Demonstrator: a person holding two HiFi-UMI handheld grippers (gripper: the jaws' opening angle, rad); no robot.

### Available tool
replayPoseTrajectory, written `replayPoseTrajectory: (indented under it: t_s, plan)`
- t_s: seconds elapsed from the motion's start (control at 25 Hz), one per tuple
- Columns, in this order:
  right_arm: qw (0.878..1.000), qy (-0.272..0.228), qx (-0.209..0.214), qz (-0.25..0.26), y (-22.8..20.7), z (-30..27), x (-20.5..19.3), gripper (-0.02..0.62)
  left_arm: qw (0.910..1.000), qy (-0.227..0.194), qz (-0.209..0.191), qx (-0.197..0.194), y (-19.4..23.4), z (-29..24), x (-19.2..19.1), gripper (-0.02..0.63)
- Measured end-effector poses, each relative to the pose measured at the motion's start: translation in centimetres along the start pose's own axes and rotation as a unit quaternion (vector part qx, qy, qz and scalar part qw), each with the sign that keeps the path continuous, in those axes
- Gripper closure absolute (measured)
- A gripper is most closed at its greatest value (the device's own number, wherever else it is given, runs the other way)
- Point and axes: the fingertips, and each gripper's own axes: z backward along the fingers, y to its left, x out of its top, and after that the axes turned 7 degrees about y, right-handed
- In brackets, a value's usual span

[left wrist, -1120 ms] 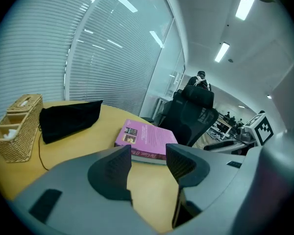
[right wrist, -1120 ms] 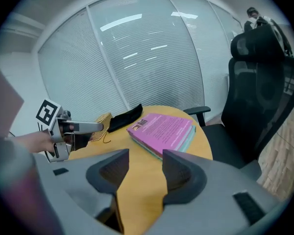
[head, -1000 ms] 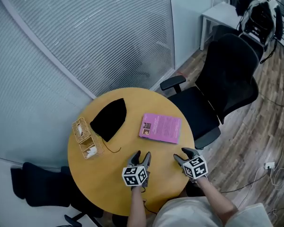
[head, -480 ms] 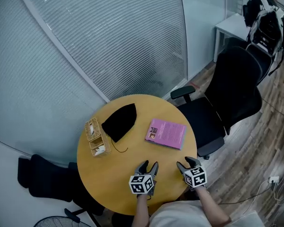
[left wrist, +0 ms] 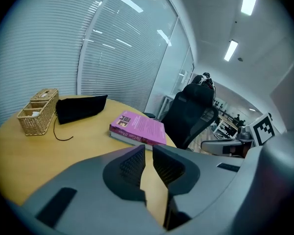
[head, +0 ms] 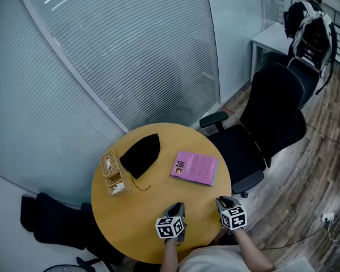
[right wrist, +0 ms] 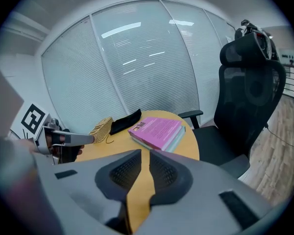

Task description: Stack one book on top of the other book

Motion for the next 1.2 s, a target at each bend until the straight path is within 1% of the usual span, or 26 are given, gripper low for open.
replayPoseTrajectory:
  t_s: [0.16, 0.32, 0.48, 0.72, 1.2]
  plan:
    - [1.000, -0.006, 0.002, 0.004, 0.2, 0.1, 0.6, 0.549, 0.9998, -0.016, 0.000, -0.006, -0.1, 0.2, 1.4, 0.568]
    - [1.000, -0.012, 0.009, 0.005, 0.5, 0.0, 1.3, 0.566, 0.9994, -0.031, 0.003, -0.013, -0.2, 0.4, 2.5, 0.578]
    - [1.000, -0.014, 0.012, 0.010, 0.8, 0.0, 1.4, 0.572, 0.9990, -0.041, 0.002, -0.019, -0.5, 0.7, 2.9, 0.578]
    - [1.000, -0.009, 0.022, 0.019, 1.5, 0.0, 1.3, 0.574, 0.9986, -0.046, 0.002, -0.028, -0.9, 1.0, 3.0, 0.578]
    - [1.000, -0.008, 0.017, 0.019, 1.5, 0.1, 1.1, 0.574, 0.9983, -0.050, 0.005, -0.030, -0.7, 1.1, 3.2, 0.578]
